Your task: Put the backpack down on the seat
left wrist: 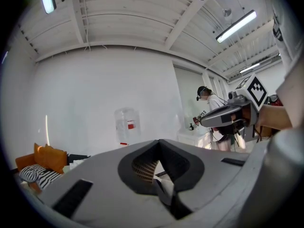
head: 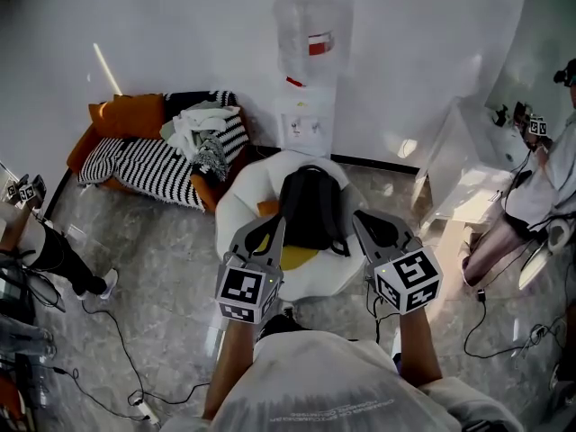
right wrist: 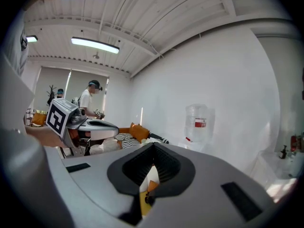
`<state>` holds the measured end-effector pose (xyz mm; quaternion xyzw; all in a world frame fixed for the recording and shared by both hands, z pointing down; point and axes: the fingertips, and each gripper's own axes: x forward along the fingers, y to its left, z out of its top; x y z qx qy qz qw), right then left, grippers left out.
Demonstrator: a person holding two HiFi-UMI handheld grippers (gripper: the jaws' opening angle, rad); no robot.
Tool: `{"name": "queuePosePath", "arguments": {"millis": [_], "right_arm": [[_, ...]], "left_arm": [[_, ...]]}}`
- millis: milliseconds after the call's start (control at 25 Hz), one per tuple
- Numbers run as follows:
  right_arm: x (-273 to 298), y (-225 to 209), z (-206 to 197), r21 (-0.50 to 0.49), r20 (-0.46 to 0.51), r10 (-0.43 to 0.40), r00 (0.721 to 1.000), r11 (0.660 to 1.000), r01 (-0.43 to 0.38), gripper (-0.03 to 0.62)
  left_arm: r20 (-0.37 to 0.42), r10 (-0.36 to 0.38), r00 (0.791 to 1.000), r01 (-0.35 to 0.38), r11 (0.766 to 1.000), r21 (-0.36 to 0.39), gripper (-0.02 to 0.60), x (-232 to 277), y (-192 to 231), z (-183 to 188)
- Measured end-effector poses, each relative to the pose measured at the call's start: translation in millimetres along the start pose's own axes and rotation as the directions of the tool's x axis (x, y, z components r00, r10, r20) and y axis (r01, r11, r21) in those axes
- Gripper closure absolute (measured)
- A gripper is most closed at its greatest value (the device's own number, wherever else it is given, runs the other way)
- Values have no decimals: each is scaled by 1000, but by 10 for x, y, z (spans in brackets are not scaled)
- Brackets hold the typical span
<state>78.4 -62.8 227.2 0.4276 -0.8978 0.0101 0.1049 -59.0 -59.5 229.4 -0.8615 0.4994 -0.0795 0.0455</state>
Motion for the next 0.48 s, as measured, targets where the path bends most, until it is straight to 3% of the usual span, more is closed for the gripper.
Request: {"name": "queuePosePath", "arguments": {"millis": [480], "right_arm": [[12,13,34,-13,-5,1,1000,1000,-1,591]], "left_arm": [[18,-2,1000,2,1000,-16,586,-22,55,79]]}}
